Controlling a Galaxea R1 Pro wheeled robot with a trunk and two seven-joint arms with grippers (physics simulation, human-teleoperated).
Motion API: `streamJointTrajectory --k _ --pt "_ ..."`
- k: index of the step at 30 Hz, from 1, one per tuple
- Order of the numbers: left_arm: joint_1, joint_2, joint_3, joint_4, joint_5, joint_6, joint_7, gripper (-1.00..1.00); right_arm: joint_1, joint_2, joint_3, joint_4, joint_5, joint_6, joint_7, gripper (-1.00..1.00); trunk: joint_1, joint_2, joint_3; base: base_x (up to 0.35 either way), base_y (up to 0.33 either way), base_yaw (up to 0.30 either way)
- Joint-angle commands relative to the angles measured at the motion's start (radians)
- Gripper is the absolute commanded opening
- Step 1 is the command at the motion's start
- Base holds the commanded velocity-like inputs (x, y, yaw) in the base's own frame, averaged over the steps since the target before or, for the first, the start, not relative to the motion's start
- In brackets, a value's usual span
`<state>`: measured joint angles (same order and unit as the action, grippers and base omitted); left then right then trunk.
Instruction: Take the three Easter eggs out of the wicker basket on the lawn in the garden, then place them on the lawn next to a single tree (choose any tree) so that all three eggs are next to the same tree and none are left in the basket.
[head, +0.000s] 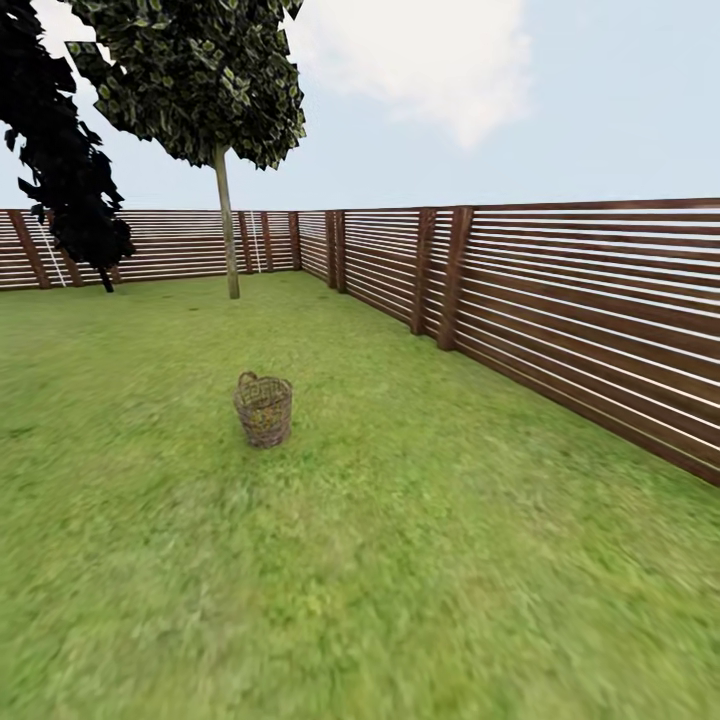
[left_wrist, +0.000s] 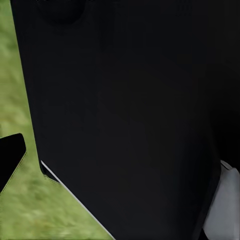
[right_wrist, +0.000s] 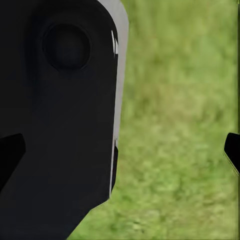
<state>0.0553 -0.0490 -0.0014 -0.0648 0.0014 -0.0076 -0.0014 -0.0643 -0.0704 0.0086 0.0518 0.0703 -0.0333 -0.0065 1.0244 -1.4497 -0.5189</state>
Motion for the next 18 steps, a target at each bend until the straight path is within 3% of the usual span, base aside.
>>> streamJointTrajectory --k 1,18 --pt "0.001 0.0 0.0 -0.002 0.0 -0.001 0.0 1.0 -0.002 0.0 0.0 0.003 0.008 -0.003 -0.001 1.0 0.001 0.0 -0.001 0.338 0.0 0.0" --pt "0.001 0.001 0.0 -0.003 0.0 -0.002 0.001 1.0 -0.002 0.001 0.0 0.003 0.006 -0.003 -0.001 1.0 0.001 0.0 -0.001 0.338 0.0 0.0"
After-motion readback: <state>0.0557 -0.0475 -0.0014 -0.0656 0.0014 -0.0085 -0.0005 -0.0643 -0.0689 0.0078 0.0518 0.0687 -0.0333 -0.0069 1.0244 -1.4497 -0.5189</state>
